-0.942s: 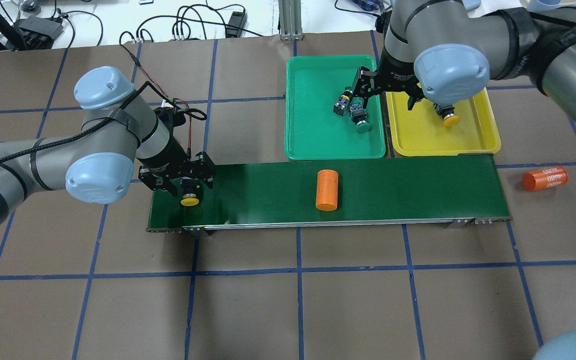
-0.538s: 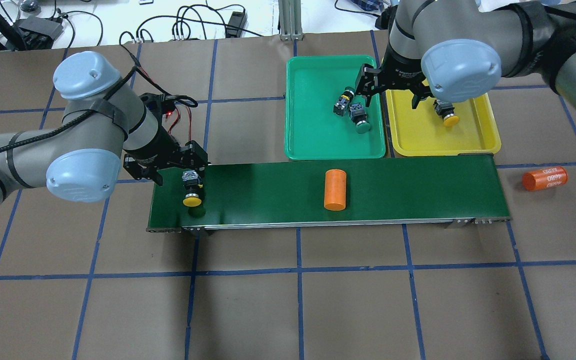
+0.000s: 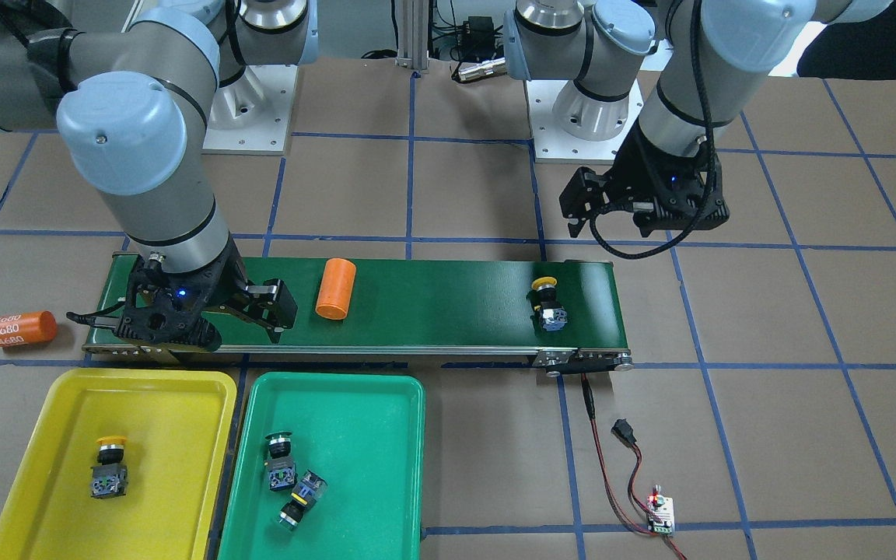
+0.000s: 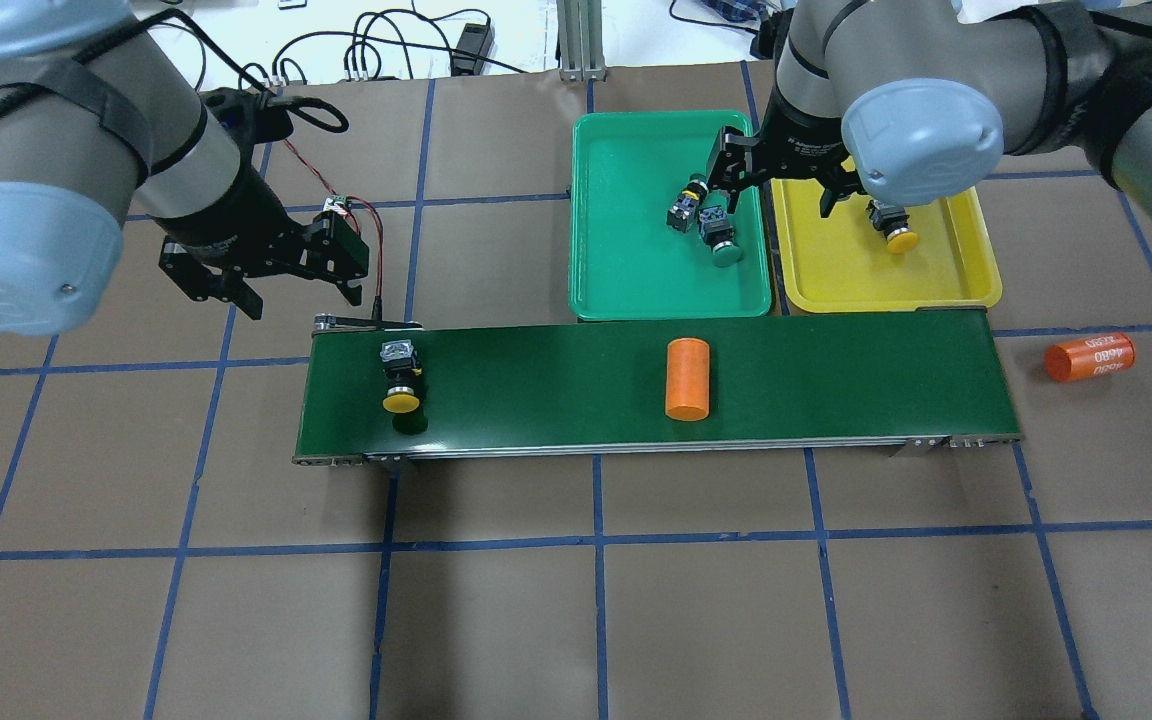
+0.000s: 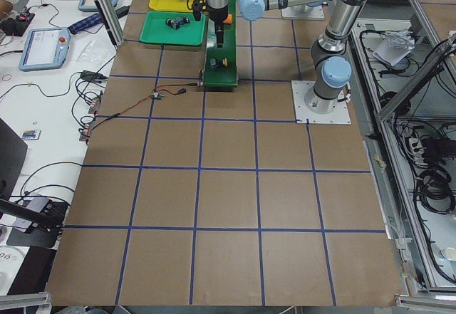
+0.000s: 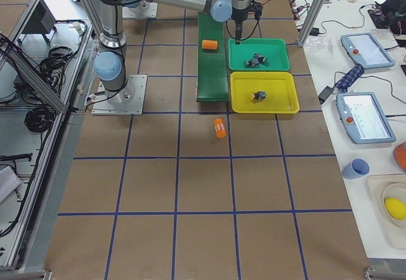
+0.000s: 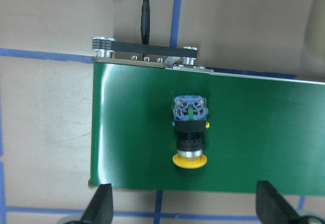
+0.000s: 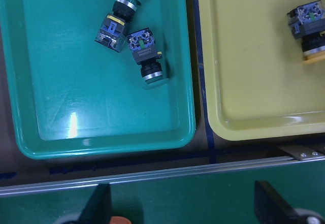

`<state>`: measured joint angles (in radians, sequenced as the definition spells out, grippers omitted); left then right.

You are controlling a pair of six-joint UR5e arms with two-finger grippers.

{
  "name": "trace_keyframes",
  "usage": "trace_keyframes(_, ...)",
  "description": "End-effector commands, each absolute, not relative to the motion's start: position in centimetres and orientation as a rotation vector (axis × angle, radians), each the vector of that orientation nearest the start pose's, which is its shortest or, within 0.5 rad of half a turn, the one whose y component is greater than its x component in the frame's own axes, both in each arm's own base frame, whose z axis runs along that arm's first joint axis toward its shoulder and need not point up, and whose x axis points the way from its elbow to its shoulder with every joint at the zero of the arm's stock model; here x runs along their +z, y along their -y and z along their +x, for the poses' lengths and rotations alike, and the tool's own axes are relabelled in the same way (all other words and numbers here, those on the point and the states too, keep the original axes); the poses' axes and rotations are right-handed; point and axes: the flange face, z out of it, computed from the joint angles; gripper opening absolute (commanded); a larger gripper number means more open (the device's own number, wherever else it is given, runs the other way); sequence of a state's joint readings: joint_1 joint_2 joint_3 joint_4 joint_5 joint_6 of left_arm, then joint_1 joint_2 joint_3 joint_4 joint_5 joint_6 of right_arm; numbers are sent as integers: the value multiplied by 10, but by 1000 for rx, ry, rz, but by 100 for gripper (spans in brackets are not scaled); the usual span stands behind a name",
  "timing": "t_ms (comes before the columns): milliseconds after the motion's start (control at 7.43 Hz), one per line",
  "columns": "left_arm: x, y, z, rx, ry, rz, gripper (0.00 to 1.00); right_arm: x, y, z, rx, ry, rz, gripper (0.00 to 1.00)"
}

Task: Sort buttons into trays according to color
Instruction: 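Raise the left gripper away from the belt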

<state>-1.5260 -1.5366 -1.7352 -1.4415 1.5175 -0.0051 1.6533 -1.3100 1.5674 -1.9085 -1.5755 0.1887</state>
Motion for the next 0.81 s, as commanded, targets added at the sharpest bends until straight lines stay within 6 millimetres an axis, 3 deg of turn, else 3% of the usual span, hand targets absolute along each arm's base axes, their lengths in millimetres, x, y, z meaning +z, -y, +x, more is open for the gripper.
trace_keyframes(0,465,447,-117,-84,-3171,-35,100,420,563,181,-182,-3122,166,100)
trace_keyframes(135,470,446,-113,-105,-3156,-40,100,438,545,180,-161,-3125,164,100)
trace_keyframes(269,470,462,-105,-94,-3110,-54,100,433,543,180,-118,-3139,162,100)
trace_keyframes(404,482,474,-103,-109,-3100,-57,100,448,541,172,-164,-3141,154,100)
trace_keyframes(538,482,478,-103,-72,-3103,-63,100,445,532,181,-143,-3143,115,100)
trace_keyframes(673,480,483,-103,-62,-3105,-65,100,445,530,175,-153,-3135,123,100)
